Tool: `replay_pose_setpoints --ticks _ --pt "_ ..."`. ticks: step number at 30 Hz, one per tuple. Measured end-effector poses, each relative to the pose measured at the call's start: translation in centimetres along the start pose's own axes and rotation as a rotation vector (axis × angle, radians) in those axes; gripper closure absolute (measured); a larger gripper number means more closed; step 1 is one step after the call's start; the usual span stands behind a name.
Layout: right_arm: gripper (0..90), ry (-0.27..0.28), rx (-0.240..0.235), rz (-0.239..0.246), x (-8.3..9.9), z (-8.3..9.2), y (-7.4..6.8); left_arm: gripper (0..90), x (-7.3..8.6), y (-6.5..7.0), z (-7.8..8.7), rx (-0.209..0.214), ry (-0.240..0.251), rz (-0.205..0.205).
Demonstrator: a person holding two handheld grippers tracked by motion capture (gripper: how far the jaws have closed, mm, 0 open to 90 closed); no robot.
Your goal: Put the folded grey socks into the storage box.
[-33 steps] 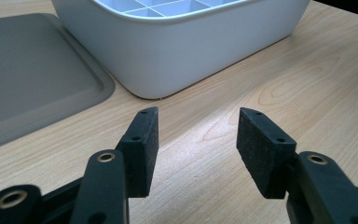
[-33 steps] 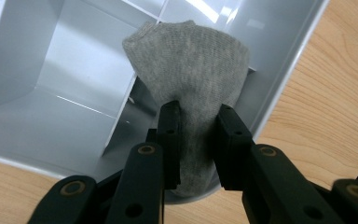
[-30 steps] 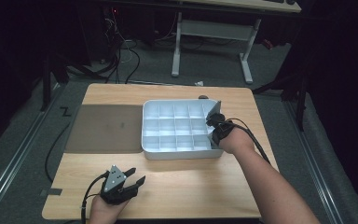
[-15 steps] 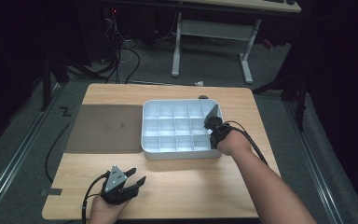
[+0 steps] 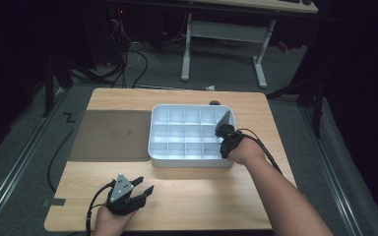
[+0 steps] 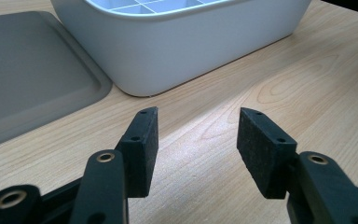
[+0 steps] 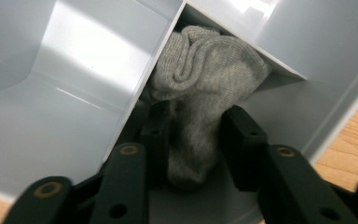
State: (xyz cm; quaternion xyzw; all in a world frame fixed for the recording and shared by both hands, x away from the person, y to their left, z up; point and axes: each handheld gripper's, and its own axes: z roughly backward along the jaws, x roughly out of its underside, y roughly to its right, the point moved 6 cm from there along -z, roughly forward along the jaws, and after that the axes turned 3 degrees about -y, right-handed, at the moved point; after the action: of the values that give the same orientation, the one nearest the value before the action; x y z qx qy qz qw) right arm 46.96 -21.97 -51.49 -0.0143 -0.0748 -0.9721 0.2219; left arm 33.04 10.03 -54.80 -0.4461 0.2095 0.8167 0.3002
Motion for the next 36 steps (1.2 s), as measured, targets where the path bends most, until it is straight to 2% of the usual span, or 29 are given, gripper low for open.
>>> replay_pose_setpoints --ticks 5,9,13,18,20,22,23,24,27,29,35,36 --pt "60.3 0.029 -0.019 -0.016 0.4 1.0 0.1 49.2 0.0 0.1 0.0 0.0 0.002 -0.003" --pt "58.8 0.051 -0.014 -0.016 0.5 1.8 0.5 49.1 0.0 0.1 0.0 0.001 0.001 -0.002" --pt "59.1 0.072 -0.024 -0.028 0.5 2.4 0.7 49.1 0.0 0.1 0.0 0.0 0.0 -0.002" --pt "62.6 0.091 -0.036 -0.019 0.3 3.0 0.7 49.1 0.0 0.1 0.0 0.001 -0.001 -0.002" --pt "71.4 0.099 -0.041 -0.02 0.2 3.3 0.6 49.2 0.0 0.1 0.0 0.001 -0.001 -0.003" --pt "82.5 0.117 -0.026 0.013 -0.1 3.5 0.7 49.2 0.0 0.1 0.0 0.002 -0.002 -0.001" --pt "82.5 0.117 -0.026 0.013 -0.1 3.5 0.7 49.2 0.0 0.1 0.0 0.002 -0.002 -0.001" --pt "90.0 0.133 -0.003 0.027 -0.4 3.6 0.7 49.2 0.0 0.1 0.0 0.002 -0.002 0.0" --pt "90.0 0.144 0.009 0.037 -0.9 3.3 0.8 49.1 0.0 0.1 0.0 0.002 -0.002 0.0" --pt "90.0 0.132 0.005 0.039 -1.4 2.7 0.8 49.1 0.0 0.1 0.0 0.001 -0.003 0.001" --pt "90.0 0.064 0.001 0.02 -2.4 0.7 0.6 49.1 0.1 0.0 0.0 0.002 -0.003 0.006" --pt "90.0 0.053 0.003 0.032 -2.6 0.3 0.7 49.1 0.1 -0.1 0.0 0.002 -0.003 0.007"
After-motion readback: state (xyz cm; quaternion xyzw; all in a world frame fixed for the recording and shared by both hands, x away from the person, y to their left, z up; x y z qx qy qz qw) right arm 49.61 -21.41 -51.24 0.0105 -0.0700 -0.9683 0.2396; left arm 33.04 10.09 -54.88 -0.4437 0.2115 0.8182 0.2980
